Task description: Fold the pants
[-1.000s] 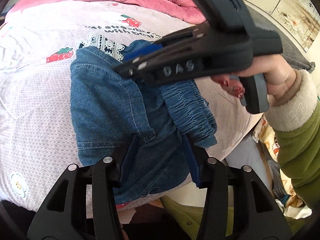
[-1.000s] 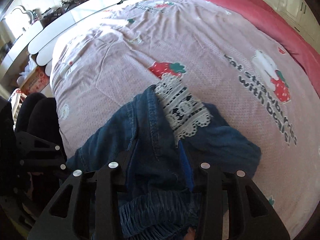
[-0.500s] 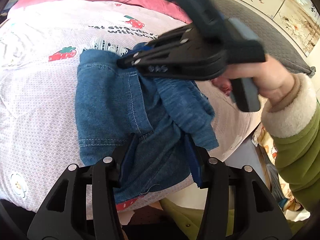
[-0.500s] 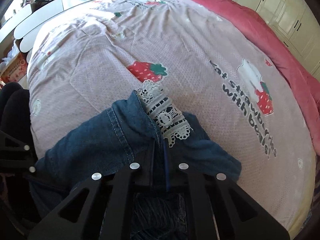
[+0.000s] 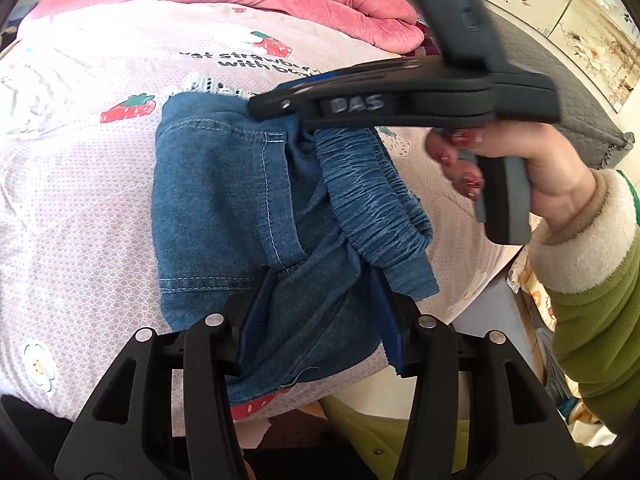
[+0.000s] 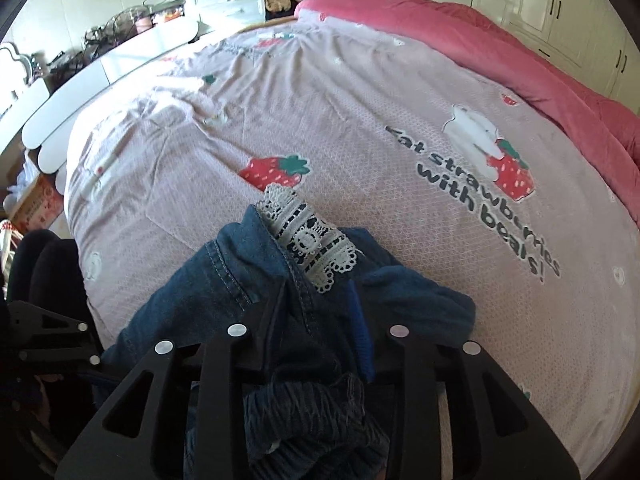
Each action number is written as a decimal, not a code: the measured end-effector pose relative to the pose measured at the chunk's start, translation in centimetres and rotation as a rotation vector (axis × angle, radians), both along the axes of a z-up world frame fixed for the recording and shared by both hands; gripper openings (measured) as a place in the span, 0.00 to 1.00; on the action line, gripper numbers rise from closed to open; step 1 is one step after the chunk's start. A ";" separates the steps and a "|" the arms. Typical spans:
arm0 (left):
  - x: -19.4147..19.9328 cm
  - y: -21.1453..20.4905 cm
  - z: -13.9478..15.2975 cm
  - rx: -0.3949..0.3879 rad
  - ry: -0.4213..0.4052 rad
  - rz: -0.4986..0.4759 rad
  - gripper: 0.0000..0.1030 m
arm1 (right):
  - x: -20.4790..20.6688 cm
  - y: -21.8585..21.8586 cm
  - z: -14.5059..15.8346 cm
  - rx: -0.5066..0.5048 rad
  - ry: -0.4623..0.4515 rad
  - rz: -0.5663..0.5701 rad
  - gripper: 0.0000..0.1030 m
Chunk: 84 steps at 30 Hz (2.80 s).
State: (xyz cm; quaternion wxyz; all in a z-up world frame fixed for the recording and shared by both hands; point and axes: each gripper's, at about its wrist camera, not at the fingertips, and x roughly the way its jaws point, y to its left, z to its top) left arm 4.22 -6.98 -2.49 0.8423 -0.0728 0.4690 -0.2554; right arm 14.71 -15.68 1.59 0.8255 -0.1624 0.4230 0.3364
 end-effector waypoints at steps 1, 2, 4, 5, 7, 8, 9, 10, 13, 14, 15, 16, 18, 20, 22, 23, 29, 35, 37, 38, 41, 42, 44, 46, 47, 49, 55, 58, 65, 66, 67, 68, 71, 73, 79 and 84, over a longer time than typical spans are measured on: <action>-0.2 -0.3 0.0 0.002 -0.001 0.002 0.40 | -0.2 -0.4 0.4 0.012 -0.006 -0.008 0.30; -0.3 -0.3 0.0 0.002 -0.001 0.003 0.41 | -0.4 -0.9 0.9 0.030 -0.009 -0.017 0.33; -0.5 -0.5 0.2 0.004 -0.002 0.006 0.41 | -0.8 -2.0 1.8 0.061 -0.017 -0.039 0.39; -0.6 -0.6 0.3 0.005 -0.003 0.006 0.43 | -1.0 -2.5 2.2 0.074 -0.022 -0.048 0.42; -0.8 -0.5 0.5 0.004 -0.004 0.006 0.46 | -1.5 -3.6 3.0 0.106 -0.027 -0.065 0.48; -0.9 -0.5 0.5 0.004 -0.005 0.006 0.48 | -1.8 -4.2 3.5 0.122 -0.031 -0.078 0.52; -1.0 -0.6 0.6 0.005 -0.007 0.006 0.48 | -2.1 -4.8 3.9 0.140 -0.034 -0.088 0.54; -1.3 -0.6 0.7 0.009 -0.011 0.005 0.49 | -2.3 -5.2 4.1 0.152 -0.035 -0.093 0.57; -1.9 -0.9 1.0 0.015 -0.015 0.004 0.53 | -3.1 -6.5 5.0 0.184 -0.051 -0.114 0.65; -2.1 -0.9 1.1 0.017 -0.017 0.004 0.54 | -3.5 -6.8 5.3 0.192 -0.054 -0.119 0.68; -2.2 -0.9 1.2 0.019 -0.018 0.004 0.55 | -3.8 -7.1 5.5 0.197 -0.059 -0.123 0.69; -2.2 -1.0 1.2 0.019 -0.020 0.003 0.56 | -4.1 -7.4 5.7 0.202 -0.066 -0.128 0.70; -2.4 -1.2 1.5 0.022 -0.025 0.003 0.58 | -4.6 -8.0 5.9 0.208 -0.073 -0.138 0.74; -2.6 -1.2 1.8 0.023 -0.029 0.007 0.62 | -5.0 -8.6 6.1 0.216 -0.080 -0.149 0.76; -2.7 -1.3 2.0 0.025 -0.037 0.010 0.65 | -5.5 -9.2 6.3 0.228 -0.086 -0.160 0.78; -2.9 -1.3 2.3 0.026 -0.043 0.012 0.67 | -5.8 -9.5 6.3 0.233 -0.088 -0.166 0.80; -3.2 -0.6 3.4 0.042 -0.080 0.038 0.75 | -7.0 -11.4 6.5 0.255 -0.104 -0.200 0.85; -3.1 0.1 4.2 0.060 -0.106 0.076 0.82 | -8.3 -12.7 6.1 0.268 -0.106 -0.230 0.89; -3.1 0.3 4.3 0.065 -0.111 0.088 0.85 | -8.8 -13.1 5.9 0.274 -0.104 -0.237 0.90; -3.0 0.4 4.4 0.071 -0.117 0.095 0.85 | -9.0 -13.3 5.8 0.277 -0.102 -0.240 0.90; -2.9 0.6 4.5 0.085 -0.124 0.116 0.87 | -9.7 -13.7 5.5 0.287 -0.098 -0.250 0.90; -2.9 0.7 4.5 0.087 -0.128 0.125 0.88 | -9.9 -13.9 5.4 0.292 -0.095 -0.251 0.90; -2.8 0.9 4.5 0.094 -0.132 0.141 0.90 | -10.1 -14.0 5.2 0.291 -0.093 -0.253 0.91; -2.4 1.2 4.3 0.099 -0.129 0.156 0.90 | -10.3 -13.9 4.7 0.285 -0.085 -0.256 0.91; -2.2 1.3 4.1 0.102 -0.127 0.168 0.90 | -10.4 -13.8 4.4 0.283 -0.074 -0.256 0.91; -1.8 1.7 3.7 0.111 -0.120 0.193 0.90 | -10.4 -13.7 3.7 0.278 -0.056 -0.257 0.91; 0.1 3.0 2.0 0.109 -0.075 0.255 0.90 | -10.0 -12.8 0.9 0.278 0.018 -0.273 0.91; 0.9 3.2 1.2 0.106 -0.049 0.269 0.90 | -9.5 -12.4 -0.4 0.275 0.050 -0.290 0.91; 2.8 3.1 -1.3 0.069 0.027 0.264 0.90 | -7.8 -11.7 -3.5 0.318 0.182 -0.304 0.90; 2.9 3.0 -1.7 0.067 0.032 0.262 0.90 | -7.6 -11.6 -3.8 0.339 0.204 -0.302 0.87; 2.9 2.9 -1.9 0.068 0.033 0.262 0.90 | -7.4 -11.5 -4.1 0.352 0.224 -0.294 0.80; 3.0 2.8 -2.0 0.067 0.029 0.257 0.90 | -7.3 -11.4 -4.4 0.364 0.239 -0.291 0.79; 3.0 2.6 -2.1 0.066 0.023 0.246 0.90 | -7.1 -11.1 -4.8 0.397 0.257 -0.292 0.79; 3.2 2.4 -2.2 0.065 0.021 0.242 0.90 | -6.9 -11.2 -5.1 0.422 0.273 -0.305 0.78; 3.4 1.3 -2.1 0.063 0.021 0.216 0.63 | -7.2 -10.4 -4.9 0.440 0.278 -0.279 0.53; 3.3 1.8 -1.5 0.042 0.014 0.232 0.33 | -8.3 -9.2 -3.7 0.385 0.193 -0.248 0.32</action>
